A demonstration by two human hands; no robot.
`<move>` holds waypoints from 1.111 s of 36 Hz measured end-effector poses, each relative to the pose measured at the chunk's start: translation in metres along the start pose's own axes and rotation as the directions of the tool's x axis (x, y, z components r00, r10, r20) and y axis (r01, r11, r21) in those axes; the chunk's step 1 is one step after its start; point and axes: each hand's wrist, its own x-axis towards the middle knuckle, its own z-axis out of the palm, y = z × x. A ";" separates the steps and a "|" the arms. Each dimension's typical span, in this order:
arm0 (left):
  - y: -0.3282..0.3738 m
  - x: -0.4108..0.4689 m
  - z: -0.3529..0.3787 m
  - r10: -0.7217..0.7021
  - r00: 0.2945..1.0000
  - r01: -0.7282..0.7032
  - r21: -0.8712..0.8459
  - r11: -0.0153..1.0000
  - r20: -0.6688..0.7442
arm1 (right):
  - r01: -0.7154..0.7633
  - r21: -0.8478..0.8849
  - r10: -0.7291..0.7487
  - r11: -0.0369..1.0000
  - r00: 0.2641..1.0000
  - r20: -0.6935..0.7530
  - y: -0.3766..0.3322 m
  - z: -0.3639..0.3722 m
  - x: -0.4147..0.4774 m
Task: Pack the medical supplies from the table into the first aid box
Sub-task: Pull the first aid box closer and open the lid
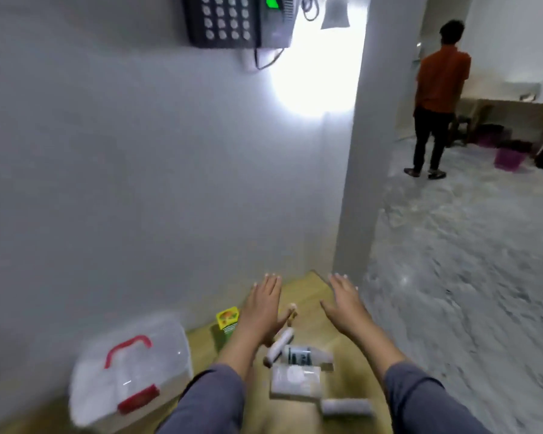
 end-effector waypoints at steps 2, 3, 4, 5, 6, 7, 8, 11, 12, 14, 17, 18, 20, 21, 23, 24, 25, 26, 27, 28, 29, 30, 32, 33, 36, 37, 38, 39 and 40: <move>-0.036 -0.021 -0.006 -0.090 0.996 0.090 0.004 0.996 -0.018 | 0.090 -0.021 -0.090 0.996 0.996 0.019 -0.036 0.017 0.004; -0.053 -0.033 -0.007 -0.131 0.991 0.131 -0.004 0.991 -0.021 | 0.134 -0.028 -0.133 0.991 0.991 0.035 -0.053 0.027 0.004; -0.068 -0.045 -0.008 -0.170 0.985 0.169 -0.019 0.985 -0.022 | 0.177 -0.031 -0.175 0.984 0.983 0.052 -0.069 0.037 0.004; -0.083 -0.057 -0.009 -0.207 0.978 0.206 -0.037 0.978 -0.023 | 0.217 -0.027 -0.215 0.976 0.974 0.069 -0.085 0.046 0.004; -0.097 -0.071 -0.010 -0.240 0.971 0.239 -0.055 0.970 -0.022 | 0.258 -0.018 -0.256 0.966 0.963 0.087 -0.099 0.056 0.002; -0.110 -0.085 -0.011 -0.272 0.962 0.270 -0.073 0.960 -0.017 | 0.303 -0.004 -0.301 0.953 0.948 0.106 -0.114 0.067 -0.001; -0.120 -0.100 -0.012 -0.293 0.956 0.291 -0.092 0.952 -0.010 | 0.343 0.013 -0.342 0.939 0.932 0.124 -0.126 0.076 -0.004; -0.150 -0.141 -0.007 -0.358 0.934 0.355 -0.137 0.925 0.008 | 0.439 0.054 -0.440 0.897 0.874 0.205 -0.160 0.101 -0.018; -0.160 -0.154 -0.004 -0.377 0.926 0.375 -0.141 0.916 0.010 | 0.468 0.067 -0.470 0.881 0.853 0.226 -0.170 0.108 -0.023; -0.179 -0.176 0.005 -0.412 0.911 0.410 -0.133 0.902 0.014 | 0.528 0.096 -0.534 0.844 0.810 0.243 -0.187 0.125 -0.034; -0.201 -0.205 0.021 -0.459 0.889 0.455 -0.145 0.878 0.011 | 0.628 0.116 -0.634 0.770 0.729 0.258 -0.205 0.151 -0.050; -0.207 -0.214 0.026 -0.471 0.882 0.465 -0.162 0.871 -0.001 | 0.663 0.110 -0.665 0.740 0.699 0.262 -0.209 0.160 -0.054; -0.218 -0.231 0.039 -0.488 0.872 0.476 -0.177 0.862 -0.029 | 0.739 0.080 -0.728 0.669 0.630 0.271 -0.214 0.180 -0.060; -0.224 -0.237 0.046 -0.494 0.868 0.480 -0.176 0.859 -0.048 | 0.770 0.060 -0.752 0.635 0.598 0.276 -0.214 0.191 -0.062; -0.235 -0.245 0.061 -0.495 0.863 0.474 -0.176 0.863 -0.104 | 0.840 -0.015 -0.811 0.542 0.528 0.253 -0.210 0.212 -0.063; -0.241 -0.246 0.069 -0.491 0.860 0.467 -0.177 0.866 -0.137 | 0.871 -0.090 -0.843 0.484 0.491 0.219 -0.209 0.221 -0.063; -0.246 -0.246 0.076 -0.488 0.856 0.460 -0.180 0.870 -0.172 | 0.883 -0.171 -0.862 0.438 0.466 0.198 -0.207 0.230 -0.062; -0.249 -0.245 0.082 -0.485 0.850 0.453 -0.186 0.872 -0.205 | 0.882 -0.245 -0.876 0.402 0.449 0.177 -0.206 0.237 -0.061; -0.252 -0.244 0.087 -0.482 0.844 0.444 -0.196 0.874 -0.237 | 0.880 -0.276 -0.887 0.386 0.436 0.150 -0.204 0.243 -0.060; -0.254 -0.242 0.092 -0.476 0.836 0.433 -0.206 0.878 -0.271 | 0.884 -0.289 -0.901 0.369 0.416 0.124 -0.202 0.249 -0.058; -0.256 -0.240 0.096 -0.473 0.829 0.422 -0.220 0.879 -0.298 | 0.885 -0.304 -0.915 0.353 0.394 0.084 -0.202 0.253 -0.056; -0.256 -0.237 0.099 -0.472 0.820 0.412 -0.239 0.879 -0.323 | 0.882 -0.330 -0.928 0.338 0.371 0.041 -0.200 0.257 -0.054; -0.258 -0.234 0.106 -0.474 0.792 0.391 -0.278 0.878 -0.384 | 0.867 -0.386 -0.943 0.316 0.332 -0.027 -0.199 0.262 -0.051; -0.258 -0.232 0.110 -0.472 0.776 0.384 -0.280 0.880 -0.419 | 0.861 -0.408 -0.948 0.305 0.314 -0.046 -0.198 0.265 -0.049; -0.257 -0.227 0.119 -0.470 0.729 0.385 -0.269 0.883 -0.497 | 0.851 -0.444 -0.959 0.281 0.266 -0.098 -0.194 0.270 -0.046; -0.256 -0.226 0.121 -0.474 0.717 0.386 -0.275 0.881 -0.511 | 0.850 -0.448 -0.961 0.276 0.257 -0.105 -0.194 0.269 -0.046; -0.254 -0.225 0.122 -0.477 0.709 0.386 -0.279 0.879 -0.520 | 0.854 -0.447 -0.963 0.267 0.246 -0.107 -0.192 0.268 -0.045; -0.252 -0.226 0.123 -0.479 0.704 0.384 -0.286 0.878 -0.524 | 0.860 -0.441 -0.966 0.257 0.237 -0.102 -0.190 0.267 -0.045; -0.249 -0.226 0.123 -0.479 0.703 0.380 -0.293 0.878 -0.525 | 0.868 -0.430 -0.969 0.247 0.231 -0.090 -0.187 0.265 -0.046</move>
